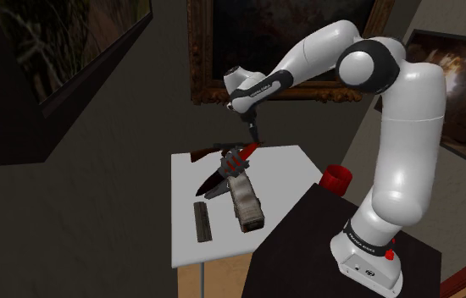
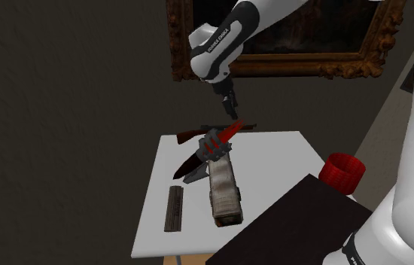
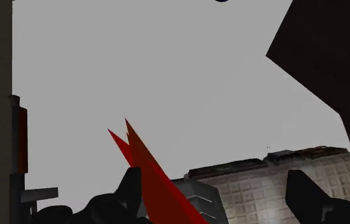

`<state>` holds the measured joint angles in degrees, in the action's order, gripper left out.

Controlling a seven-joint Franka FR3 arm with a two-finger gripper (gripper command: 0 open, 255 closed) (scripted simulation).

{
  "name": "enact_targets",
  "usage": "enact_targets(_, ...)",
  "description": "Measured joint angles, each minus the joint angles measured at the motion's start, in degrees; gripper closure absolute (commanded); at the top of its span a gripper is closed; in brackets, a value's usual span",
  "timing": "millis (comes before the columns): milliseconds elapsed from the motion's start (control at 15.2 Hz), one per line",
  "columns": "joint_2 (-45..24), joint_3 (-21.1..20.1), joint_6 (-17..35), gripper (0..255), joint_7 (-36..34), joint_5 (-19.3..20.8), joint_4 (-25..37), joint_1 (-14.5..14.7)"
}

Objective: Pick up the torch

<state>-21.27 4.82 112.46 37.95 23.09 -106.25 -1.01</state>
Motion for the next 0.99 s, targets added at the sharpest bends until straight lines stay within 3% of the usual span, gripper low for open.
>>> enact_targets(594,-21.4,0.2,-0.1,0,9.2,6.7,16.1,0.6)
enact_targets(990,-25.9,0.3,1.6,0,9.4,7.6,18.2,0.5)
